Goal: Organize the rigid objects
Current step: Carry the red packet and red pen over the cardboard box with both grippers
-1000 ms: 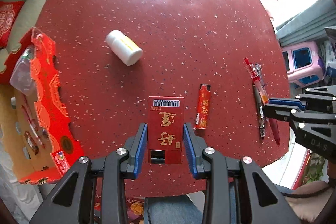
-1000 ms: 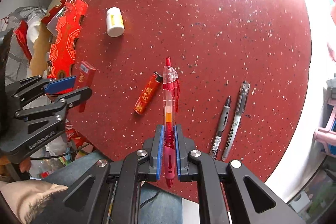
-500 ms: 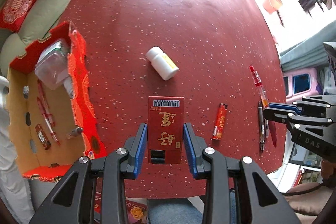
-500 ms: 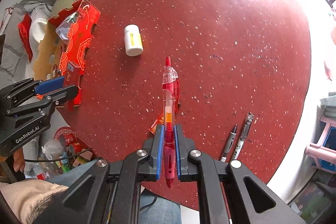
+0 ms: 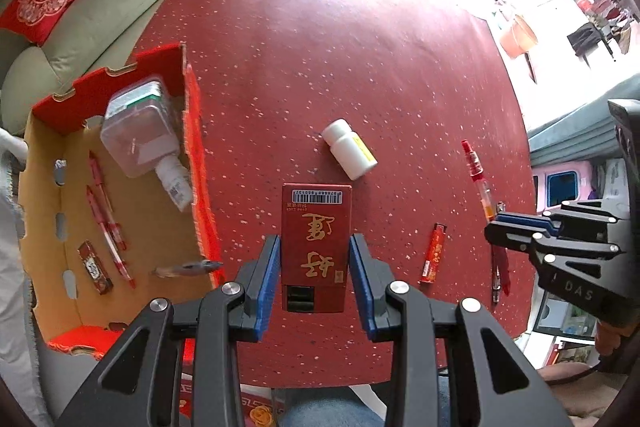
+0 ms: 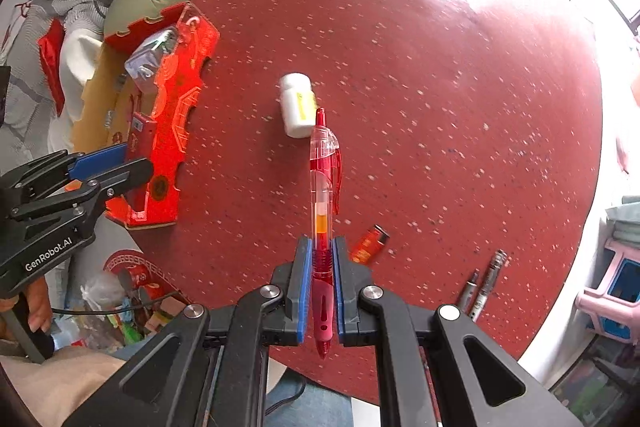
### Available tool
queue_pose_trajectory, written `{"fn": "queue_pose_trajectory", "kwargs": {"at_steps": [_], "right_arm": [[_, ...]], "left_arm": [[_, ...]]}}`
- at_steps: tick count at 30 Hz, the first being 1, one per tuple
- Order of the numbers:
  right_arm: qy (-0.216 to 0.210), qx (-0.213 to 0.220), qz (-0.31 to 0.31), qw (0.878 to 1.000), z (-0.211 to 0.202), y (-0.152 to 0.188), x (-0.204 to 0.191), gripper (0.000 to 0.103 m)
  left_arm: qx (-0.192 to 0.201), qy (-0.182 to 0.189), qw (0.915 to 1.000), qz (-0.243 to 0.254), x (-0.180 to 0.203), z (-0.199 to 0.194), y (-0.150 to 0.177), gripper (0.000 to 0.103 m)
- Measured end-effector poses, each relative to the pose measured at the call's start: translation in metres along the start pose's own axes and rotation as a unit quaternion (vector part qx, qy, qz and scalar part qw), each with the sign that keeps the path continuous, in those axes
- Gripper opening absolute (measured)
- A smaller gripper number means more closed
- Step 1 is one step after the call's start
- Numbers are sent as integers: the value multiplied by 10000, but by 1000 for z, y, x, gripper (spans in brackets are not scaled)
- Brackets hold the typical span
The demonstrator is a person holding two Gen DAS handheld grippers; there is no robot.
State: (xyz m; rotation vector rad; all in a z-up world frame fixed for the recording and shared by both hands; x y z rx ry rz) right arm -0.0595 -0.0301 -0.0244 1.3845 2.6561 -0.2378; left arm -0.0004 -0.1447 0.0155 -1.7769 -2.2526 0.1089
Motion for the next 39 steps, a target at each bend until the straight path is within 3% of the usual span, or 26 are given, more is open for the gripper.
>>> {"fn": "queue_pose_trajectory", "kwargs": {"at_steps": [18, 29, 39], "right_arm": [[126, 51, -1046, 9944, 4, -52, -120, 11], [-38, -55, -1788, 9839, 24, -76, -200, 11], [-155, -137, -2008, 9794, 48, -91, -248, 11]], "left_arm": [[330, 27, 9969, -718, -102, -22, 5, 37], [379, -397, 9883, -1425, -176, -25, 27, 37], [206, -805, 9799, -1815, -224, -9, 41, 37]]}}
Point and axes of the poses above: each gripper's, at about its wrist camera, not at the fingertips, and z roughly the way its jaws point, x to its right, y to its underside, the point moved 7 cm from there along z, roughly the way its jaws point, and after that the axes turned 1 degree about z, right-handed, at the moved point
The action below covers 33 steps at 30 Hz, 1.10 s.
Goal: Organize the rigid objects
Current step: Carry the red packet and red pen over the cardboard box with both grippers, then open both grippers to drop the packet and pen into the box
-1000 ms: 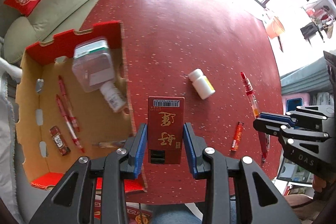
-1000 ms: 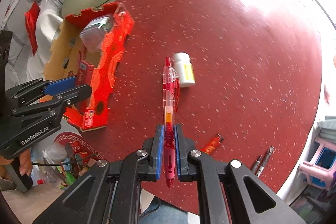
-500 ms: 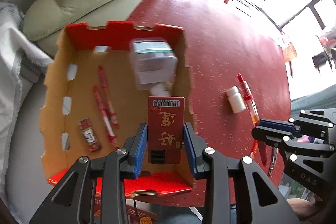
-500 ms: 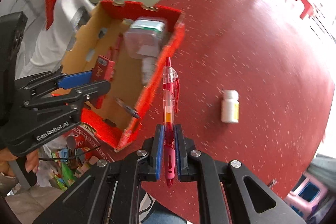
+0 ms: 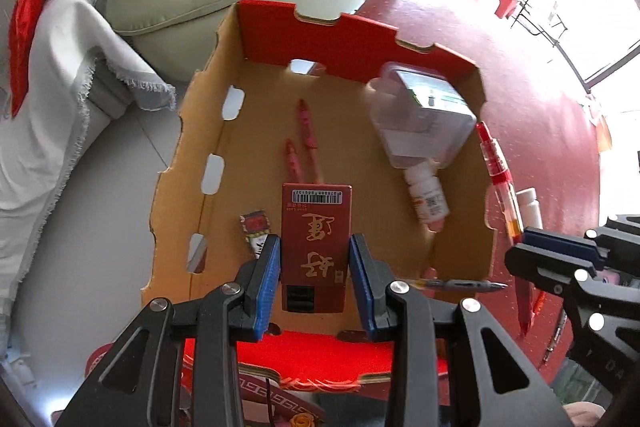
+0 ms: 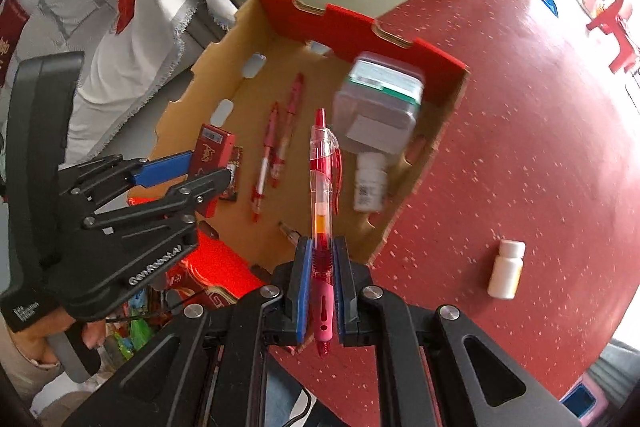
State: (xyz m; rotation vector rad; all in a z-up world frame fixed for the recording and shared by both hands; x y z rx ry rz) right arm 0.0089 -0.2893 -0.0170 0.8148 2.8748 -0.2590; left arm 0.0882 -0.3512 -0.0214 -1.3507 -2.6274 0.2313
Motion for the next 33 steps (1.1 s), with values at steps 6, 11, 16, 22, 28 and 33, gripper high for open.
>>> {"fn": "queue_pose_trajectory", "kwargs": {"at_steps": [6, 11, 16, 22, 28, 33], "right_arm": [[18, -106, 38, 9999, 14, -11, -7, 11], [37, -203, 152, 9997, 22, -12, -5, 11], [44, -311, 314, 9990, 31, -13, 1, 11], [98, -392, 374, 9985, 42, -16, 2, 11], [113, -480, 421, 9979, 52, -16, 2, 11], [205, -601, 332, 9974, 65, -14, 0, 11]], "left_arm": [[-75, -56, 10000, -16, -6, 11, -1, 37], [-132, -65, 9999, 17, -5, 19, -3, 37], [-189, -108, 9997, 62, -3, 25, -4, 37], [-296, -144, 9994, 65, -4, 36, -3, 37], [-358, -213, 9991, 70, -6, 42, -2, 37], [-468, -373, 9982, -24, -11, 52, -1, 38]]}}
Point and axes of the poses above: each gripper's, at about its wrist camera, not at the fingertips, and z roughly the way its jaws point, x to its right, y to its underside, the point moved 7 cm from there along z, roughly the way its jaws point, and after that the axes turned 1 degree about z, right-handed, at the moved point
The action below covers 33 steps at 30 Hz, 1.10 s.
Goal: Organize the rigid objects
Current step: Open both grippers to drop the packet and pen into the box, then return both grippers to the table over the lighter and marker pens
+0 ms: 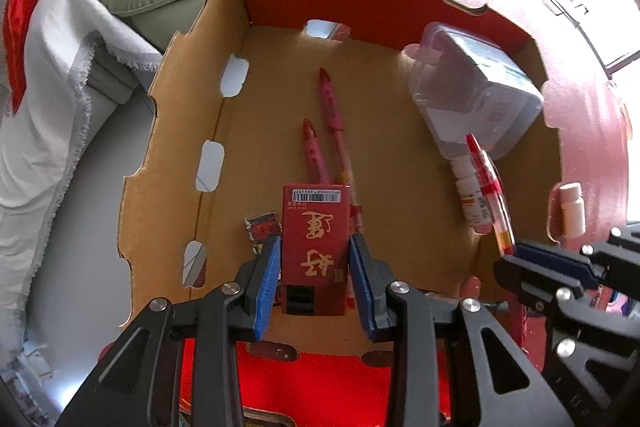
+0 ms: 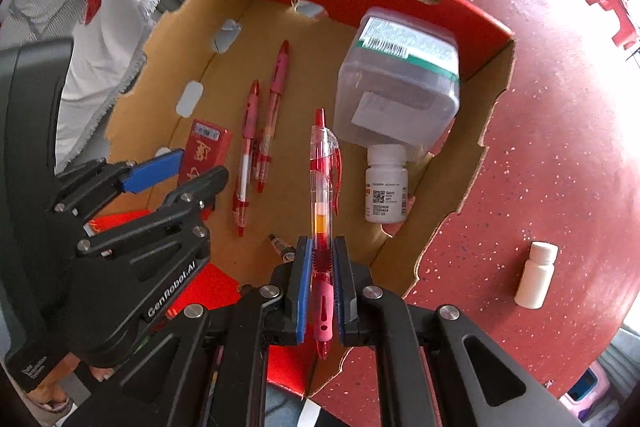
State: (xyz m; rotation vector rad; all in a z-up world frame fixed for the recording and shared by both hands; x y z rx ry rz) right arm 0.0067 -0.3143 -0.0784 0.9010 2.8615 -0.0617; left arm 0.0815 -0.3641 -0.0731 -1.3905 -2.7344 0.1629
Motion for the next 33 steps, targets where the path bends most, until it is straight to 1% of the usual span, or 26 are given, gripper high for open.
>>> {"fn": "queue_pose_trajectory", "kwargs": {"at_steps": [1, 2, 3, 4, 5, 6, 7, 8, 9, 10, 11, 13, 16, 18, 22, 25, 27, 28, 31, 32, 33], "right_arm": [[19, -18, -13, 10000, 2, 0, 0, 11], [51, -24, -31, 10000, 3, 1, 0, 11], [75, -27, -59, 10000, 4, 1, 0, 11], [93, -36, -87, 9999, 4, 2, 0, 11], [111, -53, -120, 9999, 5, 1, -1, 13], [171, -41, -147, 9997, 4, 1, -1, 24], [329, 15, -172, 9993, 1, 1, 3, 42], [526, 114, -198, 9984, -4, 0, 6, 54], [652, 260, -218, 9973, -11, -1, 10, 75], [634, 431, -240, 9968, -19, -1, 12, 85], [554, 595, -246, 9964, -29, -1, 14, 85], [545, 773, -193, 9953, -43, 3, 22, 85], [605, 984, 77, 9933, -58, 19, 44, 85], [617, 1012, 456, 9919, -63, 37, 66, 85], [603, 910, 1399, 9841, -61, 84, 120, 85], [639, 720, 2194, 9709, -53, 130, 166, 85], [570, 527, 2818, 9563, -44, 168, 196, 85], [556, 446, 3164, 9460, -40, 189, 213, 85], [546, 298, 3819, 9221, -32, 233, 243, 85], [520, 276, 4008, 9143, -29, 249, 249, 85], [501, 258, 4128, 9091, -29, 260, 255, 85]], "left_arm": [[-21, -18, 10000, 9, 0, 1, 0, 42], [-38, -49, 10000, 35, 0, 2, 0, 56], [-38, -90, 9999, 53, 1, 3, -1, 66], [-13, -136, 9999, 71, 1, 2, -2, 82], [22, -143, 9999, 90, 1, 1, -3, 85], [-1, -212, 9997, 105, 0, 0, -3, 85], [-35, -271, 9996, 95, -2, 0, -3, 86], [-79, -322, 9994, 52, -5, 1, -3, 89], [-101, -290, 9995, -7, -8, 2, -3, 93], [-116, -220, 9997, -69, -10, 1, -3, 102], [-99, -169, 9997, -132, -11, 0, -3, 103], [-49, -133, 9998, -138, -10, -4, -3, 103], [50, -105, 9999, 41, 1, -13, -3, 103], [64, 15, 9998, 163, 15, -20, -3, 103], [171, 312, 9968, 721, 67, -38, -1, 103], [242, 652, 9895, 1269, 124, -52, 5, 103], [191, 817, 9830, 1636, 162, -58, 9, 103], [144, 883, 9778, 1893, 187, -59, 15, 103], [-1, 918, 9637, 2509, 246, -55, 38, 103], [-53, 916, 9592, 2674, 262, -52, 45, 103], [-143, 898, 9529, 2894, 283, -45, 57, 103]]}}
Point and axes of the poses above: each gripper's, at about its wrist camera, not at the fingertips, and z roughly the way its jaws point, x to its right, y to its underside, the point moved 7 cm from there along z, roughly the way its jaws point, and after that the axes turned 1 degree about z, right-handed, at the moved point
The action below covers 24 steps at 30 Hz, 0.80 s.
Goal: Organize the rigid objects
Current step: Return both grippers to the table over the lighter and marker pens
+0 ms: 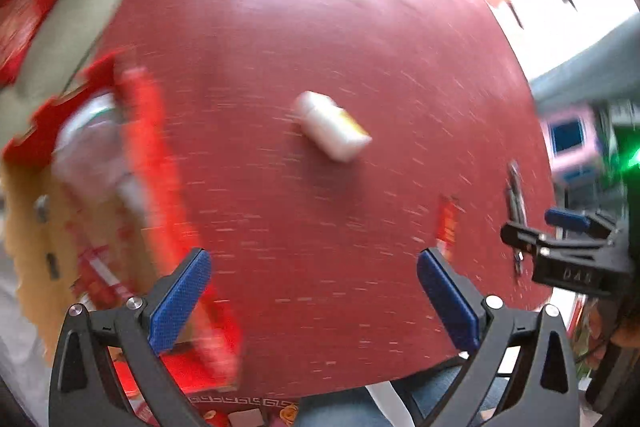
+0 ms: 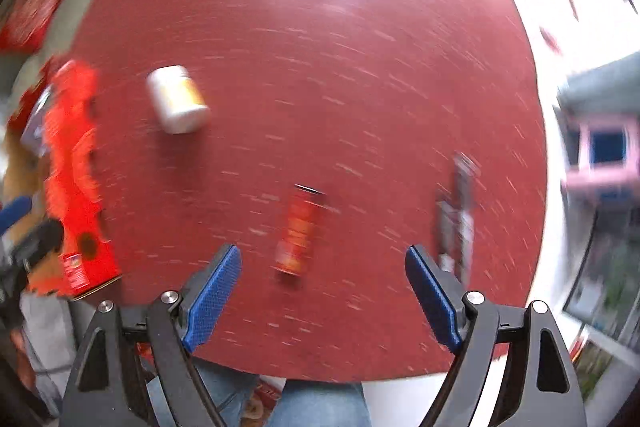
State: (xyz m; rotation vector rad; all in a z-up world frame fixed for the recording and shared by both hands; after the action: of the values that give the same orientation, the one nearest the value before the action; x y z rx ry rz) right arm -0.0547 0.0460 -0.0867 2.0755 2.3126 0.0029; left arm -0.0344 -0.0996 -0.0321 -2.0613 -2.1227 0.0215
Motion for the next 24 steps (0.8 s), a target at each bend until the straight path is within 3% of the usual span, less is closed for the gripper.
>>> {"fn": "queue_pose_trajectory", "kwargs": {"at_steps": [3, 7, 13, 18, 22, 24], "right_arm": [[2, -71, 263, 9996, 5, 12, 40, 85], [-30, -215, 386, 9990, 14, 26, 71, 85], [-23, -441, 456, 9980, 25, 41, 113, 85], [-56, -482, 362, 9982, 28, 44, 132, 85], [-69, -442, 299, 9986, 33, 39, 140, 85], [-40, -407, 264, 9988, 38, 33, 143, 85]], "left_arm": [[-332, -82, 9984, 453, 48, 34, 3, 103], [-491, -307, 9950, 813, 87, 72, 5, 103], [-666, -411, 9939, 780, 124, 118, -5, 103], [-710, -687, 9922, 762, 130, 139, -8, 103], [-563, -879, 9938, 393, 107, 138, -14, 103], [-640, -787, 9947, 186, 98, 139, -14, 103]]}}
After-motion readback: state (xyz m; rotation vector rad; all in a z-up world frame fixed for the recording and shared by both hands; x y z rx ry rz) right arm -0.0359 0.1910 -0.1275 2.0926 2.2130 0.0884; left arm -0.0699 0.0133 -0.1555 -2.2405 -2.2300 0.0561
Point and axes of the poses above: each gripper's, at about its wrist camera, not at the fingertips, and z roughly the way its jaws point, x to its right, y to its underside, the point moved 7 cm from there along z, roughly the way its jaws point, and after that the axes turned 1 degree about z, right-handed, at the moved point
